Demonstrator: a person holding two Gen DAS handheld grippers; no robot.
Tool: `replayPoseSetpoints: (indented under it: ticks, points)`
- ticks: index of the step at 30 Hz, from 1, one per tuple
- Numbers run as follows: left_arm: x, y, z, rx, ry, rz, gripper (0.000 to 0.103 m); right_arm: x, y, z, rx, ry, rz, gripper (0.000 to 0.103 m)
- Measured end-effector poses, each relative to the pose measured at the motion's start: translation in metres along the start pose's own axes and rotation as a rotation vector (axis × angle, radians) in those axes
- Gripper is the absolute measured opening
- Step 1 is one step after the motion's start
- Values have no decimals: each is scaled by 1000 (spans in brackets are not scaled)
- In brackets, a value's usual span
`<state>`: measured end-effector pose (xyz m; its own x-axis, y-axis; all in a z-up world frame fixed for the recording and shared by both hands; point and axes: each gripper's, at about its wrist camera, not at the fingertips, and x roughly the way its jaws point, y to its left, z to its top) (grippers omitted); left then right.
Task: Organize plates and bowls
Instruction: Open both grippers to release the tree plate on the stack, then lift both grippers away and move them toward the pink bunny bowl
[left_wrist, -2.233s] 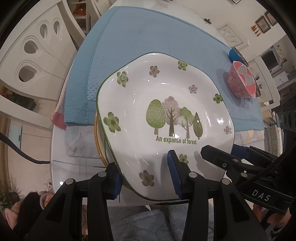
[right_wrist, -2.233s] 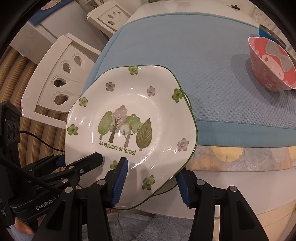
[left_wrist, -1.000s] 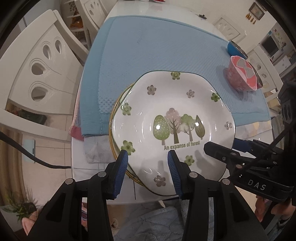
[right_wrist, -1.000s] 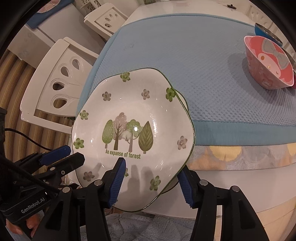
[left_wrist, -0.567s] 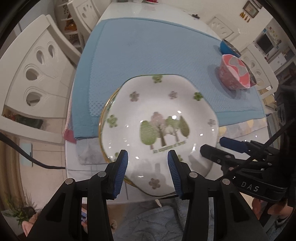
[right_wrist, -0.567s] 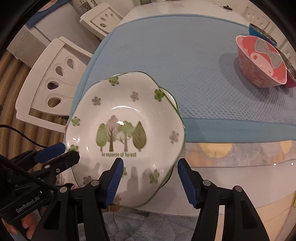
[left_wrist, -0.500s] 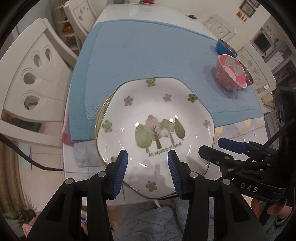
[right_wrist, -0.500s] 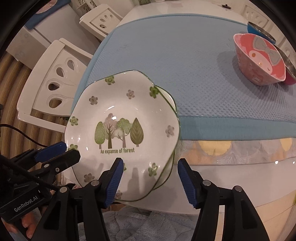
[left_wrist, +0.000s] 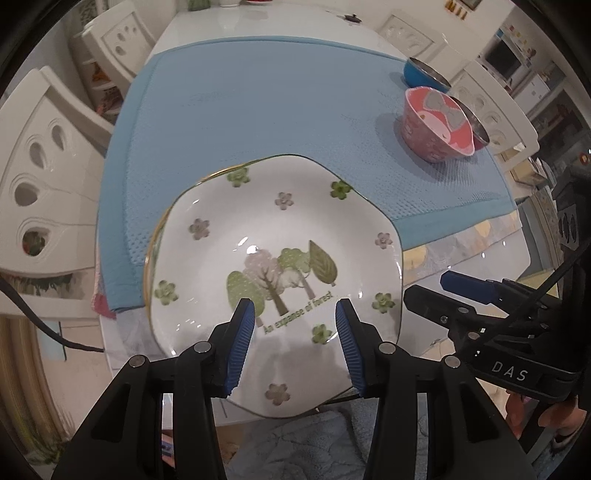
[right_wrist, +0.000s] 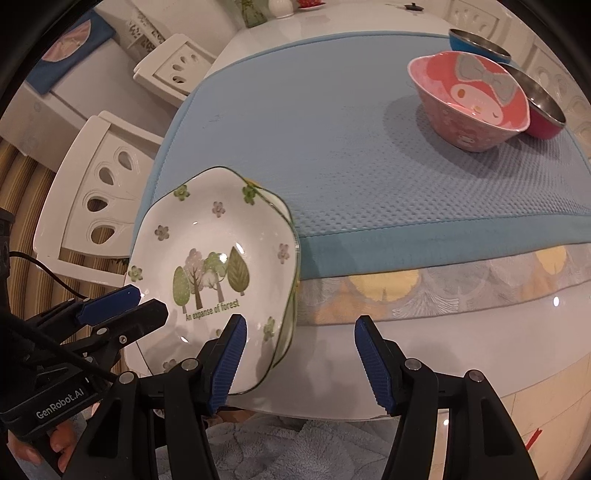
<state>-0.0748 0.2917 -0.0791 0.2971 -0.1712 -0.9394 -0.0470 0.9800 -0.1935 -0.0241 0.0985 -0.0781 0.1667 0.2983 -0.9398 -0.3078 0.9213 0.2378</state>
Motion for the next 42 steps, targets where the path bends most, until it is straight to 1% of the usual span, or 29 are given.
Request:
replayPoseSetpoints:
  ticks: [3,7,11,16,18,20,23,27,32,36,40,42]
  points:
    - [8,-13,7,37,17,-16,43,-5,-15,-2,38,-9,-12,59]
    - [18,-36,19,90,28,-52,43,-15,-43,-7,120,-28,-32,59]
    - [20,-63,34,142,5,-130,43,-29,-74,-16,225,-67,-29,59]
    - [21,-87,59,165,-30,-209,43,-57,-106,-24,337,-176,31,59]
    - [22,-94,68,167,-44,-241,43,-66,-113,-23,369,-226,38,59]
    - [24,-101,78,175,-42,-261,43,-78,-122,-23,400,-276,36,62]
    - [31,-114,92,196,-31,-262,43,-91,-137,-20,458,-343,46,65]
    - [40,-126,108,203,-12,-279,43,-102,-162,-12,550,-404,79,67]
    - [57,-142,127,219,14,-270,43,-105,-193,2,614,-397,56,67]
    - [75,-151,139,228,51,-232,46,-94,-219,20,659,-363,75,67]
    - [90,-152,151,194,94,-235,46,-82,-236,32,671,-323,87,67]
    - [97,-154,154,196,106,-224,46,-74,-242,37,680,-307,101,67]
